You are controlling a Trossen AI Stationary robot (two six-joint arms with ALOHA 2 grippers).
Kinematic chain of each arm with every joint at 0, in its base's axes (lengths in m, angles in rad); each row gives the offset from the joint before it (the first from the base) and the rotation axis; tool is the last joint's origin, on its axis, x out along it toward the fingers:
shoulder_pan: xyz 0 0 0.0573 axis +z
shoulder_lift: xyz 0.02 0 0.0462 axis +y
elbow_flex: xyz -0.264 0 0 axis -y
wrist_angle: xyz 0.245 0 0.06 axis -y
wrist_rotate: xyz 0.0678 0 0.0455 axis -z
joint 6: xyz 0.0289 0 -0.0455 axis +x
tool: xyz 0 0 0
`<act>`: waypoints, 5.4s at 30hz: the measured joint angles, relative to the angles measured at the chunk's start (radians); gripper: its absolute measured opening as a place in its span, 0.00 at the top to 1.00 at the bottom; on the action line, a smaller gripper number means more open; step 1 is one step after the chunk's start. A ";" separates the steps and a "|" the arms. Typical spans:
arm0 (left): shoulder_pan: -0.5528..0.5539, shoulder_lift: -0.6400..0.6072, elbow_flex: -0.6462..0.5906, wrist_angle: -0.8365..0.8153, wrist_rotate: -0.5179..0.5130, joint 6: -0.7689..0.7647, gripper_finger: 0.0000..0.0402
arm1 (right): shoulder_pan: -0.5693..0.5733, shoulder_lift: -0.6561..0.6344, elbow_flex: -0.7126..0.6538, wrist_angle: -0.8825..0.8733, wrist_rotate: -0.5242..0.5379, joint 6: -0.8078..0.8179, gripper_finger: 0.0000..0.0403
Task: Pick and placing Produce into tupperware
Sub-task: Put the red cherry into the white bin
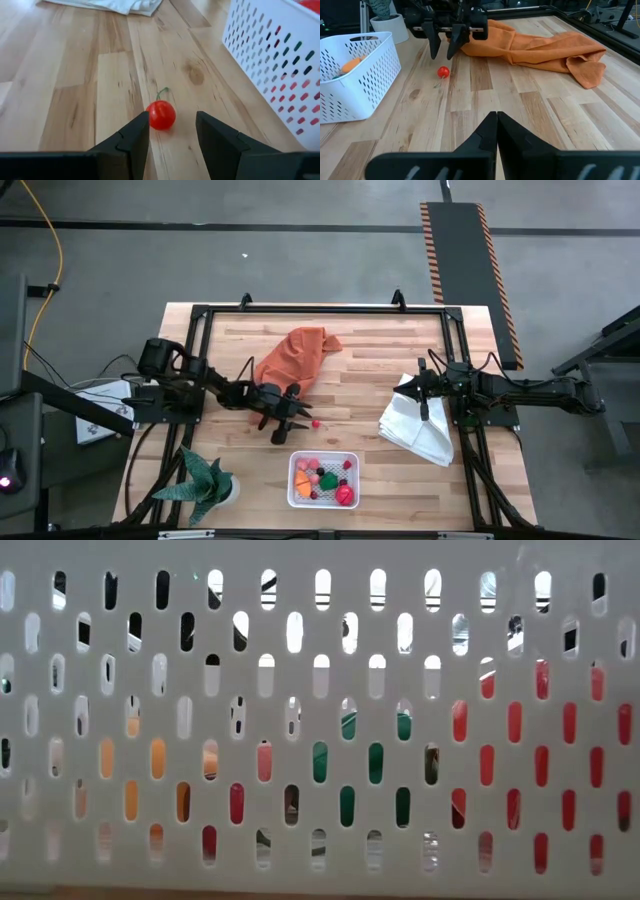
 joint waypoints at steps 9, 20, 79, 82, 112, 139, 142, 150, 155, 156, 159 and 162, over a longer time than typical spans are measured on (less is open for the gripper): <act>0.000 0.048 0.033 -0.001 0.026 -0.002 0.63 | 0.000 0.000 0.000 0.000 0.000 0.000 1.00; 0.000 0.058 0.038 -0.002 0.004 0.012 0.57 | 0.000 0.000 0.000 0.000 0.000 0.000 1.00; 0.001 0.143 0.115 -0.027 0.035 -0.005 0.63 | 0.000 0.000 0.000 0.000 0.000 0.000 1.00; 0.001 0.143 0.115 -0.028 0.035 -0.005 0.64 | 0.000 0.000 0.000 0.000 0.000 0.000 1.00; 0.001 0.123 0.115 -0.018 0.031 -0.001 0.72 | 0.000 0.000 0.000 0.000 0.000 0.000 1.00; 0.055 -0.206 0.115 -0.318 0.015 0.099 0.72 | 0.000 0.000 0.000 0.000 0.000 0.000 1.00; 0.055 -0.252 0.115 -0.356 0.011 0.099 0.72 | 0.000 0.000 0.000 0.000 0.000 0.000 1.00; 0.053 -0.394 0.115 -0.469 -0.003 0.102 0.72 | 0.000 0.000 0.000 0.000 0.000 0.000 1.00; 0.053 -0.485 0.115 -0.549 -0.003 0.102 0.72 | 0.000 0.000 0.000 0.000 0.000 0.000 1.00; 0.053 -0.501 0.115 -0.562 -0.003 0.101 0.72 | 0.000 0.000 0.000 0.000 0.000 0.000 1.00; 0.053 -0.549 0.115 -0.608 -0.008 0.099 0.72 | 0.000 0.000 0.000 0.000 0.000 0.000 1.00; 0.053 -0.593 0.115 -0.646 -0.014 0.087 0.72 | 0.000 0.000 0.000 0.000 0.000 0.000 1.00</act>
